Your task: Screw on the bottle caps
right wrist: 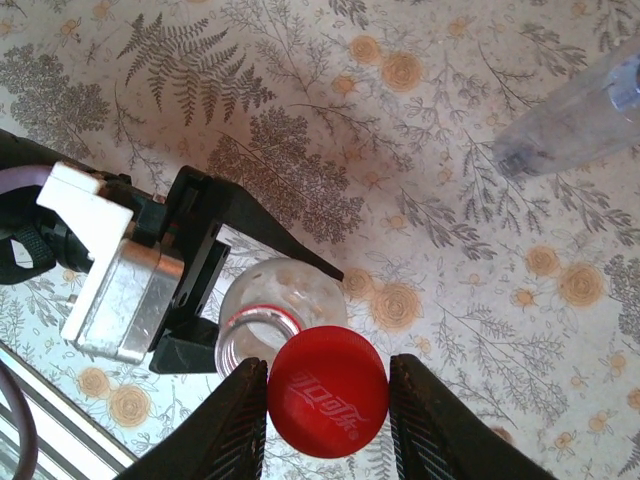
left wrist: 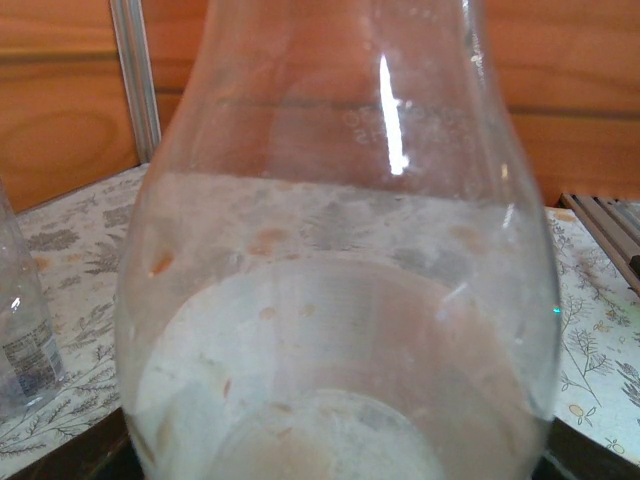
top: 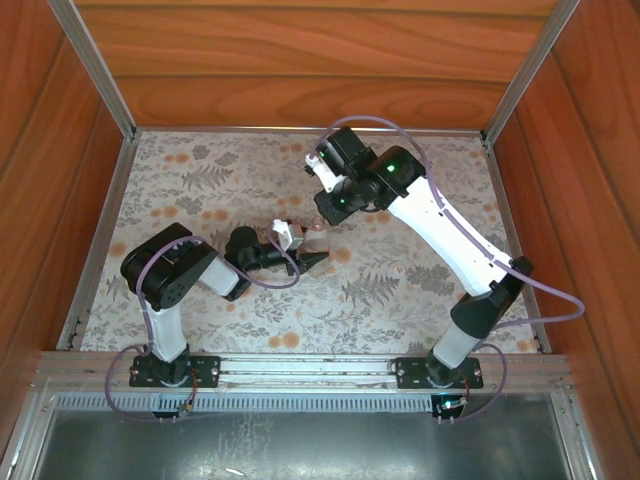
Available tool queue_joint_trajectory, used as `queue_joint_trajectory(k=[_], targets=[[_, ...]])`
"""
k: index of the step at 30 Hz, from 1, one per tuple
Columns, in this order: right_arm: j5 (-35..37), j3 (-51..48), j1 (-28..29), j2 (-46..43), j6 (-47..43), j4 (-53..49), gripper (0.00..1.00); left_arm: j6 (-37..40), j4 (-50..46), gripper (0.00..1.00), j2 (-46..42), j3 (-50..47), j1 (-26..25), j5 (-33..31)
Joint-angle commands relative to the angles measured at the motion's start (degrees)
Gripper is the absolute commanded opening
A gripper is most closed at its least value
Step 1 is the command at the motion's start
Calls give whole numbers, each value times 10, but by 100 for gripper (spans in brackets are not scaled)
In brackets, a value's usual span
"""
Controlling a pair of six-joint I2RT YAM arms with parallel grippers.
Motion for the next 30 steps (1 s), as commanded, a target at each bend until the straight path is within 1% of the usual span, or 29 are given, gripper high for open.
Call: queue_joint_trajectory(k=[1,13,24,30], targets=[[-18,14,7,13,-13,-17,37,6,-16,63,15,4,-3,16],[-37,-5,22,14,-9,-15,36,4,-16,62,18,6,-3,19],[-38,-37,29,0,-3,-6,36,2,-16,62,15,4,-3,18],[-31,-37,34,3,-8,-12,36,-1,-16,62,15,5,-4,18]])
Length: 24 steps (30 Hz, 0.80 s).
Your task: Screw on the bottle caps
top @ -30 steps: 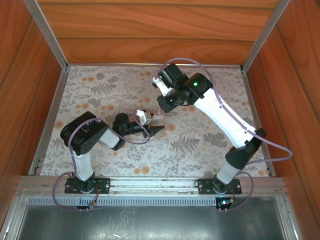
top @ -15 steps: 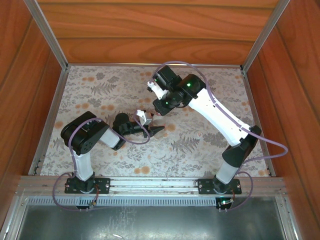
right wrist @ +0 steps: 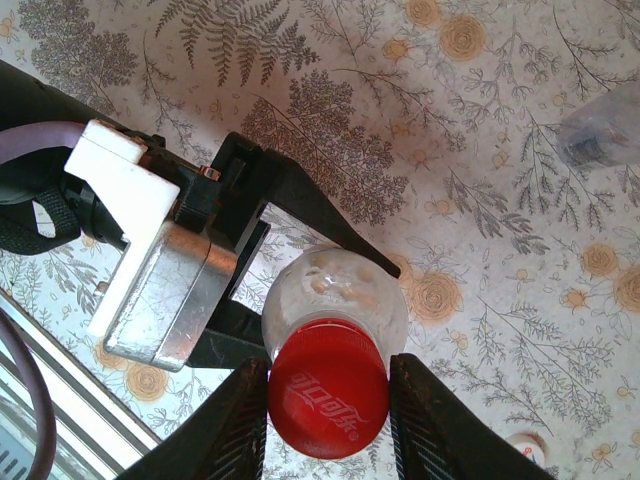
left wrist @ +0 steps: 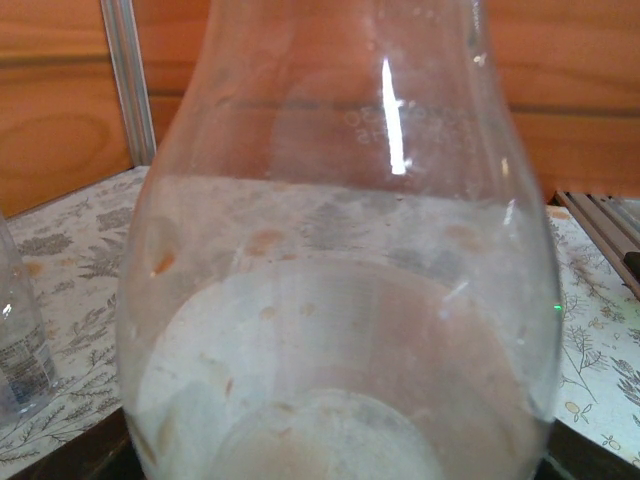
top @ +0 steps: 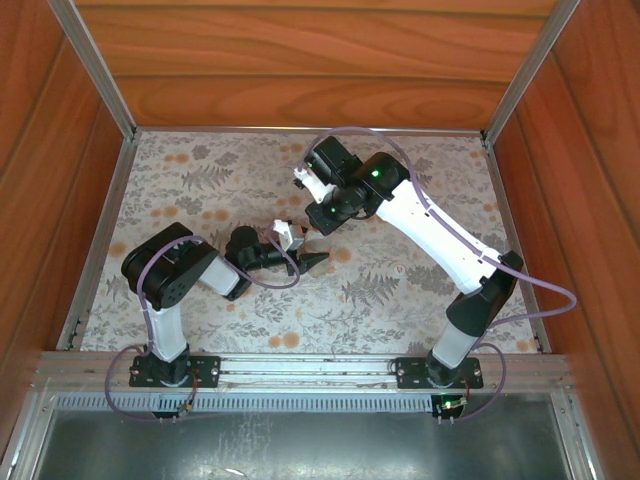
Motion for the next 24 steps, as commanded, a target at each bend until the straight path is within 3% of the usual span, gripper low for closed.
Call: queue_joint_trajectory(k=[1,17,24], targets=[[-3,-11,13,-7,-5,-18,36,-1,-17,62,12,2,-4,10],[21,-34,19,-16,2,-1,37,-4,-17,62,12,2,-3,10],[22,-31,19,-22,4,10,53,-4,-17,62,14,3,-3,10]])
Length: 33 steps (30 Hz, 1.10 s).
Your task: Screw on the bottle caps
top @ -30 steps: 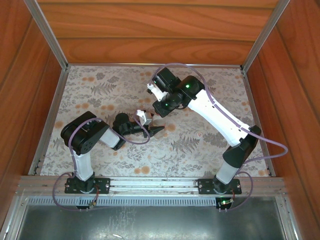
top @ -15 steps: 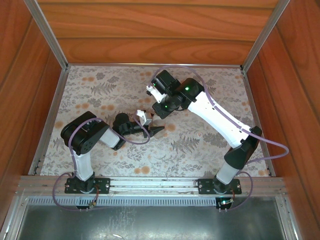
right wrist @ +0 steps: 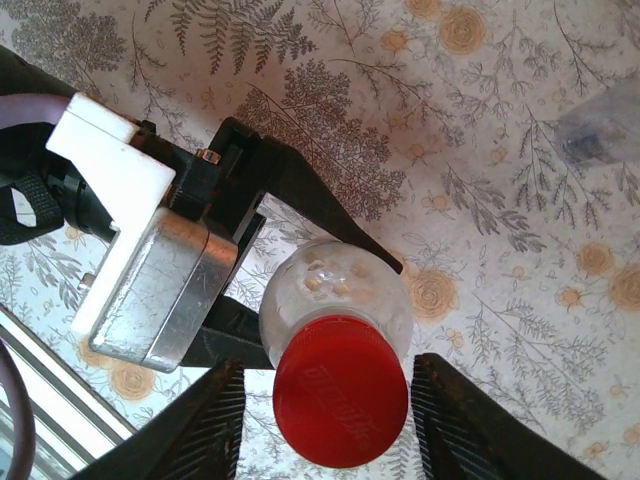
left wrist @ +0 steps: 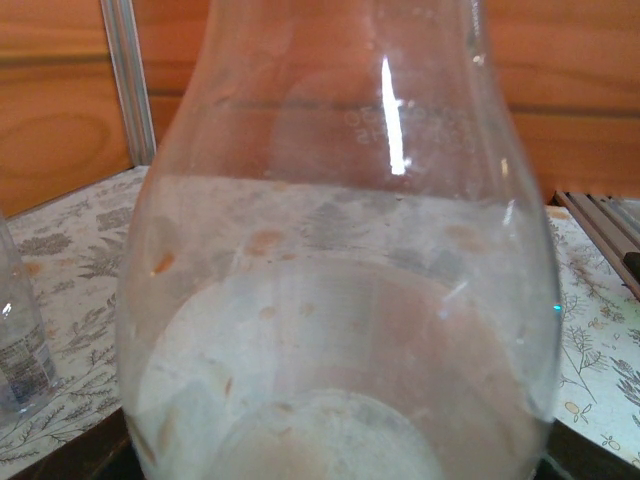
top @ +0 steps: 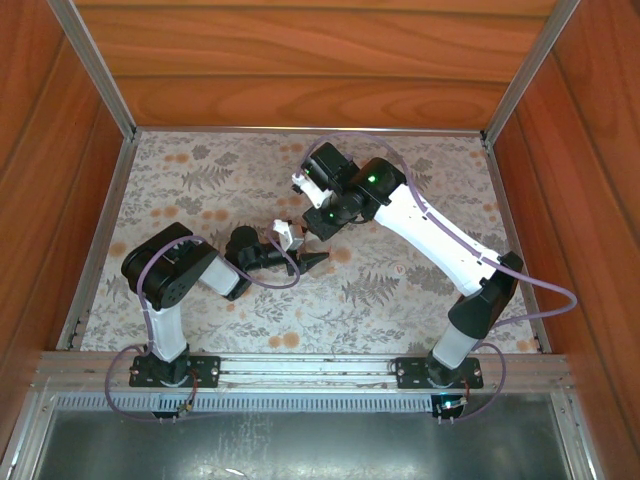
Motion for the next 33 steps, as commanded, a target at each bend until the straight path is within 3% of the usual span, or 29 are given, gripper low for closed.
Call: queue_joint_trajectory(k=[1,6,13,19,24,33], targets=[[-1,-3,7,-14,5,-5,55,-4,-17,62,13,3,-3,10],[-5,-7,7,-35,11,9,66,-4,-17,62,16,5,-3,10],[-23,-28,0,-68,26,55,69,-4,-17,62,16,4,-3,8],[-90,-64,-35,-98,61,103,55,-4,-17,62,17,3,-3,7],[-105,-83,-55,-98,73,107,44,-4,-17,62,14,3,-3,8],[-124,-100,-72,-94,75,113,38,-4,-17,62,13,3,-3,8]])
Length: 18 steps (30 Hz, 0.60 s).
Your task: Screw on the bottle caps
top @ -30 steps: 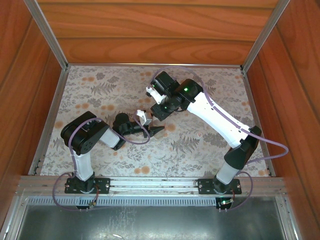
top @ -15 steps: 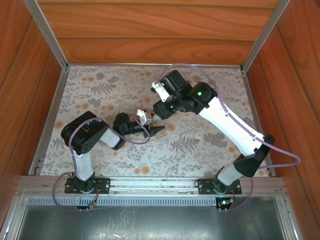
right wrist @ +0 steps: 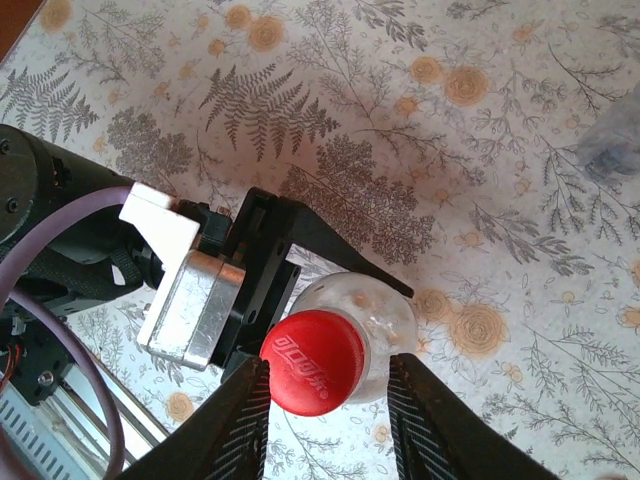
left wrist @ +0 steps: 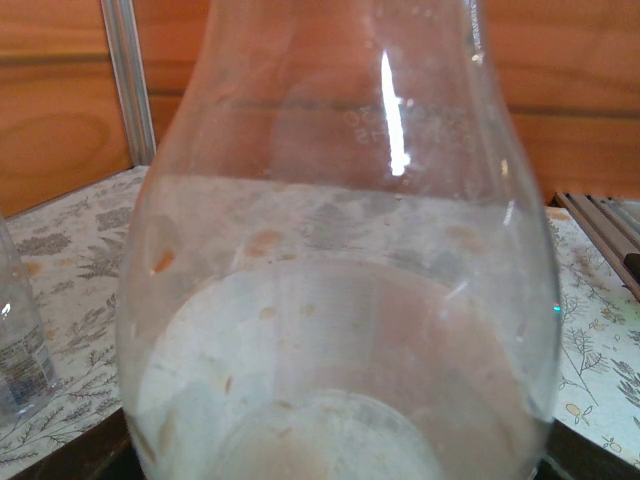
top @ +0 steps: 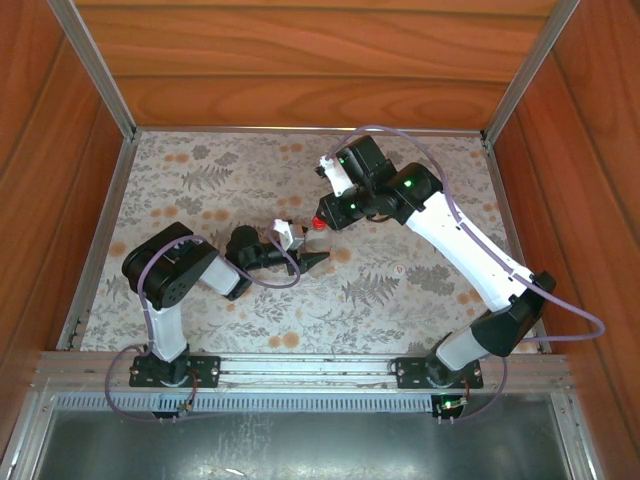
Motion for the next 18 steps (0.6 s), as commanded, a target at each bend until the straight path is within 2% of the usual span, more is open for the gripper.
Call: queue_joint_trajectory(k=[1,18], targets=[[-25,-9,-6,0,7,7,38,-2,-17,62,11,1,-3,8],[-17,-35,-10,9,6,6,33,-5,-17,62,5,2,-3,12]])
